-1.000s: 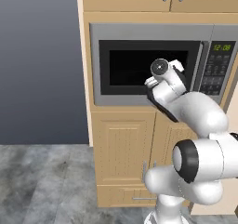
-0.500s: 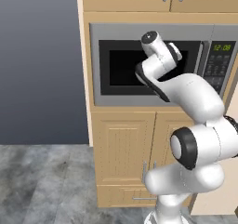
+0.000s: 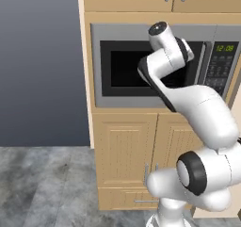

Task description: Place the tupperware containing the shrimp and onion meal in the microwave. Close the microwave door and press the start button to reheat the meal.

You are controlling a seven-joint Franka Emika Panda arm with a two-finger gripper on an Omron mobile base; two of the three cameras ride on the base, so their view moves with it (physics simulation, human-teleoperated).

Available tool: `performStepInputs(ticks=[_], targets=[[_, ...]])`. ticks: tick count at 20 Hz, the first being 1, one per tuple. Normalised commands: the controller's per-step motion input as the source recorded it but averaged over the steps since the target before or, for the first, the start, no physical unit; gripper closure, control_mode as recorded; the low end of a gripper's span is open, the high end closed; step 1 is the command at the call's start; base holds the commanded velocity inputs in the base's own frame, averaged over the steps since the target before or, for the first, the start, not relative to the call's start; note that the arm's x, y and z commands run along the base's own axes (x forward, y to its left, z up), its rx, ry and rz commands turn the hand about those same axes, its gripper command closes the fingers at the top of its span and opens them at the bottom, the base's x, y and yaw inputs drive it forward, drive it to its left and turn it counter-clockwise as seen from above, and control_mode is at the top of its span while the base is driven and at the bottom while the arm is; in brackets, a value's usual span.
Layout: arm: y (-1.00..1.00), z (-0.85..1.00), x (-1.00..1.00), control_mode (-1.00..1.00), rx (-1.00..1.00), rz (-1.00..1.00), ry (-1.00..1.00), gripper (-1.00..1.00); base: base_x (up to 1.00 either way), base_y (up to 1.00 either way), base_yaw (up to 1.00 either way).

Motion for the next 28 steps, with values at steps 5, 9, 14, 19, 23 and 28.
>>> performStepInputs(ticks=[5, 9, 14, 19, 23, 28], targets=[[-0.15, -0.21, -1.00, -1.00, 0.14, 0.00, -0.35, -1.00, 0.00, 0.00, 0.00], [-0.46, 0.00, -0.98, -1.00, 0.37, 0.00, -0.37, -1.00, 0.00, 0.00, 0.00], [-0.64, -0.16, -0.66, -1.00, 0.52, -0.06, -0.33, -1.00, 0.00, 0.00, 0.00], [-0.83, -0.18, -0.32, -1.00, 0.57, -0.12, -0.29, -1.00, 0.00, 0.00, 0.00], [-0.77, -0.04, -0.06, -1.00, 0.50, -0.13, -0.12, -1.00, 0.00, 0.00, 0.00], [-0.85, 0.00, 0.00, -1.00, 0.39, -0.16, -0.01, -1.00, 0.00, 0.00, 0.00]])
